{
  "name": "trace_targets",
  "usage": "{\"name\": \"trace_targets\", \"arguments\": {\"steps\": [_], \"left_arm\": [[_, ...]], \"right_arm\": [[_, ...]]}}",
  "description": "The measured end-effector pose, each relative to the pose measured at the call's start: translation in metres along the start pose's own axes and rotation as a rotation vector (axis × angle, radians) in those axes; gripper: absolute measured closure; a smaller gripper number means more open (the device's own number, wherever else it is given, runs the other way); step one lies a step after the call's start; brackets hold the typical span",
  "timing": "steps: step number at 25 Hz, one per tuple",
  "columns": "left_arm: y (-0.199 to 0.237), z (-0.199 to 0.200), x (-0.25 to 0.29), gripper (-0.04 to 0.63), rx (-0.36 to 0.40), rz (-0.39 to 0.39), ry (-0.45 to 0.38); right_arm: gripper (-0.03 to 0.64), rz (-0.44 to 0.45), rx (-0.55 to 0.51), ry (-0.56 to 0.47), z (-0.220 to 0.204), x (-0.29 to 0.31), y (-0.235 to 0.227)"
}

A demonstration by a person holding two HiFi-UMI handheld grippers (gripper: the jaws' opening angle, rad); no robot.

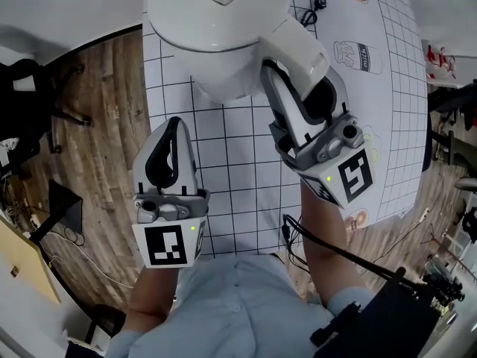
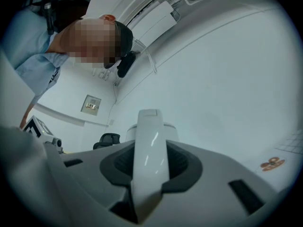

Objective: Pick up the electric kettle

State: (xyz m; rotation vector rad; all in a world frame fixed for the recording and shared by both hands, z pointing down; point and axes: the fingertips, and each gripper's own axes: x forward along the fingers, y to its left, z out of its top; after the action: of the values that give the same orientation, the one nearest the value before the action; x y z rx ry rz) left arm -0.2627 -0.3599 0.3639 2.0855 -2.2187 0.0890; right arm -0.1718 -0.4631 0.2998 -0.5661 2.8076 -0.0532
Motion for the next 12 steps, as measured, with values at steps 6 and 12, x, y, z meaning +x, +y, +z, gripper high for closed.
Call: {"name": "trace_targets", "arguments": {"steps": [6,12], "left_arm": [[-0.019,0.010,-0.002,0.595,0.003,-0.041,-0.019],[-0.050,0.006,0.001,0.595,-0.009,-0.133,-0.013]], "right_arm": [[0.509,-0.086,-0.066,-0.051,0.042,-0.024,-0.025],[0.509,-0.249,-0.104,-0.051,0.058,-0.075,-0.058]]}}
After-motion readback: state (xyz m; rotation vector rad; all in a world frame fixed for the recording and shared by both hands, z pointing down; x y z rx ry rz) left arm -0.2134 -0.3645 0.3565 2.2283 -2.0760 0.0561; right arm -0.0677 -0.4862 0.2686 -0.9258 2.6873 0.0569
